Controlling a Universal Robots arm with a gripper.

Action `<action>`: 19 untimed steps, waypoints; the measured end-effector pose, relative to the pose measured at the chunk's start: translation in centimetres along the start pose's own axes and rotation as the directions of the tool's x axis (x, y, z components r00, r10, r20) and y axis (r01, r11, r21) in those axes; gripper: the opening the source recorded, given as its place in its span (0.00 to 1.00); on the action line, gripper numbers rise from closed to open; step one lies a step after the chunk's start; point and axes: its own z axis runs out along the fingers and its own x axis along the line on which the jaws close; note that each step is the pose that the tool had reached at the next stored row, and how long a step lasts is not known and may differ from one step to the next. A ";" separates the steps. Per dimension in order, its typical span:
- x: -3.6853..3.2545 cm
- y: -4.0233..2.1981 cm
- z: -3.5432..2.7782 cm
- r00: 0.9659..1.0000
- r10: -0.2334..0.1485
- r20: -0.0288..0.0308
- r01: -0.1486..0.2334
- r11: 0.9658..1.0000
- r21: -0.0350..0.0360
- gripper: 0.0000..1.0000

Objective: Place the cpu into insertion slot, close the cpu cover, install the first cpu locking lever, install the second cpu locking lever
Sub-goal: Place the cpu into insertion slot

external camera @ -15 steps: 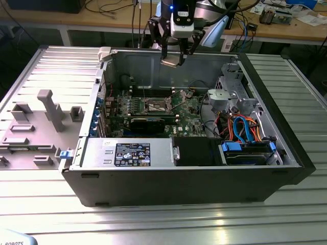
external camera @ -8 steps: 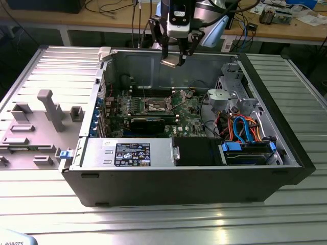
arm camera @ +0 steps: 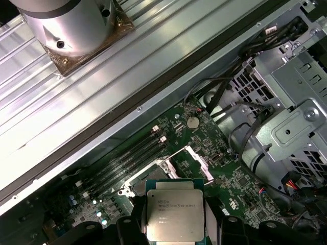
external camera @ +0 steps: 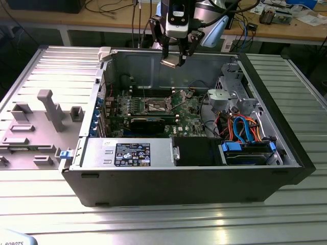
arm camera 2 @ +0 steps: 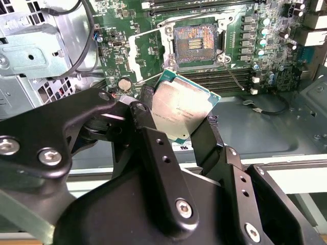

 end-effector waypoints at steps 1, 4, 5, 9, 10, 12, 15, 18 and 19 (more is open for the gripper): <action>0.00 0.00 0.00 1.000 0.000 0.000 0.000 1.000 0.000 0.54; 0.00 0.00 0.00 1.000 0.000 0.000 0.000 1.000 0.000 0.54; 0.00 0.00 0.00 1.000 0.000 0.000 0.000 1.000 0.000 0.54; 0.00 0.00 0.00 1.000 0.003 0.000 -0.003 1.000 0.000 0.54; 0.00 0.00 0.00 1.000 0.008 0.001 -0.008 1.000 0.000 0.54; 0.00 0.00 0.01 0.999 0.033 0.003 -0.033 0.999 -0.001 0.54; 0.00 0.00 0.02 0.997 0.074 0.007 -0.074 0.997 -0.002 0.54; 0.00 0.00 0.02 0.995 0.099 0.009 -0.099 0.995 -0.002 0.54; 0.00 0.00 0.02 0.995 0.099 0.009 -0.099 0.995 -0.002 0.54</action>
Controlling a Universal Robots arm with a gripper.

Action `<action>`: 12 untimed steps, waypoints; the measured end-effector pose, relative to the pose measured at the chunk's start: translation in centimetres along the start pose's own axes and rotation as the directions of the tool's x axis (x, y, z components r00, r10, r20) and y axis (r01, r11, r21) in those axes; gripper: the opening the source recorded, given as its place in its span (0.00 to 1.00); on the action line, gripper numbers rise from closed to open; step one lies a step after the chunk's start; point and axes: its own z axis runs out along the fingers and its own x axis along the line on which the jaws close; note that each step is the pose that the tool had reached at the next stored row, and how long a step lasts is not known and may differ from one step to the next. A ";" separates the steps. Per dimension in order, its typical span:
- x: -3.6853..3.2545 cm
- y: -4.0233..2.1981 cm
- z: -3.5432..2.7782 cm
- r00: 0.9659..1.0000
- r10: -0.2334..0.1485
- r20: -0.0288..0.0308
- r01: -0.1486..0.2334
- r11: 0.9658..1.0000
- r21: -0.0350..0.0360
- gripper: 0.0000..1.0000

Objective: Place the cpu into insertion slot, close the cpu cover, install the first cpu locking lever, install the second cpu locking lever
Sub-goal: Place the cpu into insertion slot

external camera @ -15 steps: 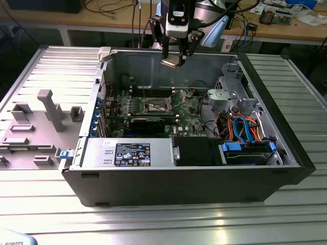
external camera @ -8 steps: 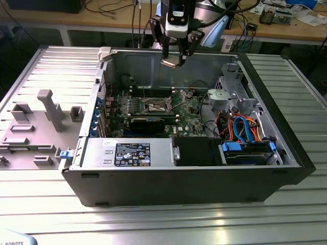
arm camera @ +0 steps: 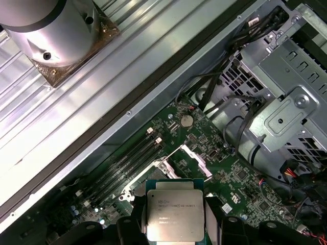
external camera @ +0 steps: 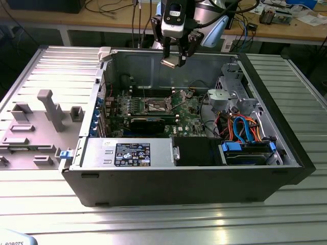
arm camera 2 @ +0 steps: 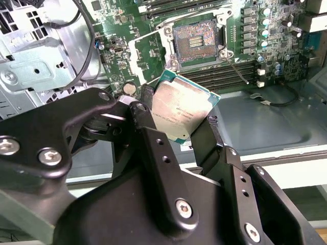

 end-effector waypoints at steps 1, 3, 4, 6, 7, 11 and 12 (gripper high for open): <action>0.00 0.00 0.00 1.000 0.000 0.000 0.000 1.000 0.000 0.54; 0.00 0.00 0.00 1.000 0.000 0.000 0.000 1.000 0.000 0.54; 0.00 0.00 0.00 1.000 0.000 0.000 0.000 1.000 0.000 0.54; 0.00 0.00 0.00 1.000 0.000 0.000 0.000 1.000 0.000 0.54; 0.00 0.00 0.00 1.000 0.000 0.000 0.000 1.000 0.000 0.54; 0.00 0.00 0.00 1.000 0.000 0.000 0.000 1.000 0.000 0.54; 0.00 0.00 0.00 1.000 0.001 0.000 -0.001 1.000 0.000 0.54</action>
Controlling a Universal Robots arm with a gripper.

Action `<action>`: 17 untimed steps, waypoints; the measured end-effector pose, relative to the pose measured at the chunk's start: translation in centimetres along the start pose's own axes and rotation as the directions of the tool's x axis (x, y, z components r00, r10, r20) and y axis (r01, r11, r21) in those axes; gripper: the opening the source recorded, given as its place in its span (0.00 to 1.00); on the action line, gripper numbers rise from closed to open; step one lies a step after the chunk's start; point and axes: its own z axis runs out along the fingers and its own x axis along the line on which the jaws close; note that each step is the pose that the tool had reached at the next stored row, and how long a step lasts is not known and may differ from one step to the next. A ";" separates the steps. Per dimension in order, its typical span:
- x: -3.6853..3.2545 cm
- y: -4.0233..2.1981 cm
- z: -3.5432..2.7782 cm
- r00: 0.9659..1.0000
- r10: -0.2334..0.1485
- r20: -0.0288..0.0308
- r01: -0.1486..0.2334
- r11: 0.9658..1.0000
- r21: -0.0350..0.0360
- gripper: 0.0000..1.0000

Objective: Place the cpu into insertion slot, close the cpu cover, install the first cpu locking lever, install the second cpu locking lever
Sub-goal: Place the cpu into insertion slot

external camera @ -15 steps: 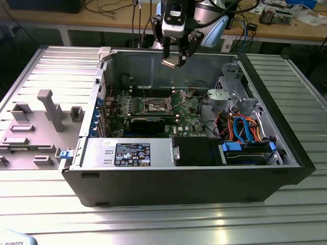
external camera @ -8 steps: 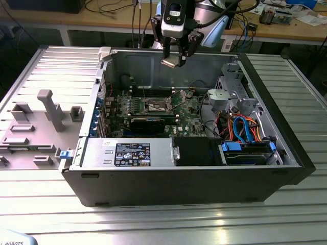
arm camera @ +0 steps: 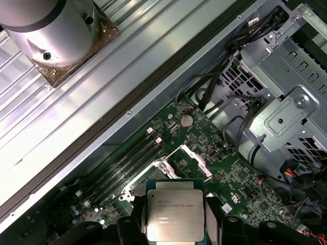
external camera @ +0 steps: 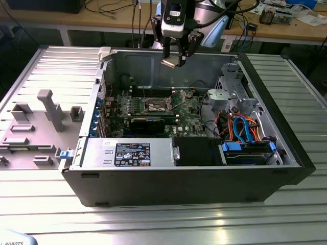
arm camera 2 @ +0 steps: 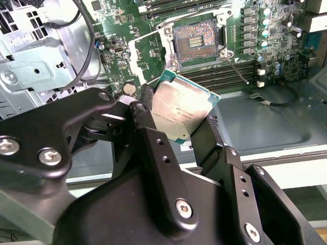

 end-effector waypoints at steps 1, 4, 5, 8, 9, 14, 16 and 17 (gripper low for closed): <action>0.00 0.00 0.00 1.000 0.003 0.000 -0.003 1.000 0.000 0.54; 0.00 0.00 0.01 1.000 0.015 0.001 -0.015 1.000 0.000 0.54; 0.00 0.00 0.01 1.000 0.023 0.002 -0.023 1.000 -0.001 0.54; 0.00 0.00 0.04 0.998 0.055 0.005 -0.055 0.998 -0.001 0.54; 0.00 0.00 0.06 0.997 0.078 0.007 -0.078 0.997 -0.002 0.54; 0.03 -0.05 0.18 0.990 0.140 0.012 -0.140 0.990 -0.004 0.54; 0.12 -0.14 0.19 0.990 0.142 0.012 -0.142 0.990 -0.004 0.54; 0.14 -0.16 0.19 0.990 0.143 0.012 -0.143 0.990 -0.004 0.54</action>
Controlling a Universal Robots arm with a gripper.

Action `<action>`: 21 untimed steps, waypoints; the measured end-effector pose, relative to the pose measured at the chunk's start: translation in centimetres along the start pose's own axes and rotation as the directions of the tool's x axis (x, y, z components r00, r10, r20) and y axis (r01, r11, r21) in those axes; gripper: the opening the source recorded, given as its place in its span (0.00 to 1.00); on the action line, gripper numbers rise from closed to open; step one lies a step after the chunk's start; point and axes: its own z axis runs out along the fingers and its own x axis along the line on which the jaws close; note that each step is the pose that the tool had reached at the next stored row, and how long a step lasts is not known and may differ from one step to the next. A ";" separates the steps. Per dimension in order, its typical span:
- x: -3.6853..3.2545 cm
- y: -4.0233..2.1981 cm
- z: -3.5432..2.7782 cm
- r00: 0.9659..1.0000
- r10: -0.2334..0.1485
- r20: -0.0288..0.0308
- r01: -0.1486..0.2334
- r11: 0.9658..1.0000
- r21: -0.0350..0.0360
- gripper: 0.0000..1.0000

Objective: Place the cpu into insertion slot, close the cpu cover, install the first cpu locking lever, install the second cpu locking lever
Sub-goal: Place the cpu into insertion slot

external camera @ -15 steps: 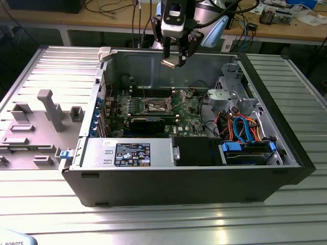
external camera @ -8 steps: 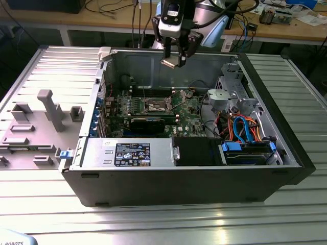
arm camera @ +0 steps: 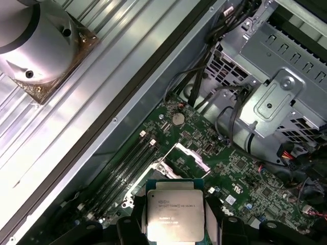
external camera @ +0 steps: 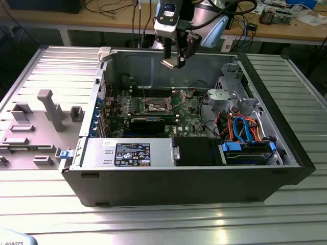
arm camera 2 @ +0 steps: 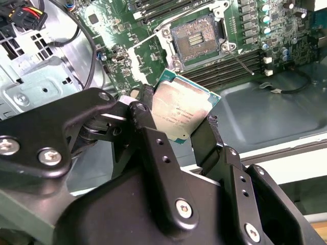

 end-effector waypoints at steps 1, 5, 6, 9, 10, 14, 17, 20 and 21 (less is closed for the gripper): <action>0.00 0.00 0.00 1.000 0.000 0.000 0.000 1.000 0.000 0.54; 0.00 -0.01 0.01 1.000 0.017 0.002 -0.017 1.000 0.000 0.54; 0.00 -0.02 0.05 0.999 0.047 0.004 -0.047 0.999 -0.001 0.54; 0.00 -0.02 0.09 0.994 0.106 0.009 -0.106 0.994 -0.003 0.54; 0.00 -0.02 0.09 0.993 0.115 0.010 -0.115 0.993 -0.003 0.54; 0.00 -0.02 0.10 0.993 0.122 0.011 -0.122 0.993 -0.003 0.54; 0.00 -0.02 0.10 0.993 0.122 0.011 -0.122 0.993 -0.003 0.54; 0.00 -0.02 0.10 0.992 0.122 0.011 -0.122 0.993 -0.003 0.54; 0.00 -0.02 0.10 0.992 0.122 0.011 -0.122 0.993 -0.003 0.54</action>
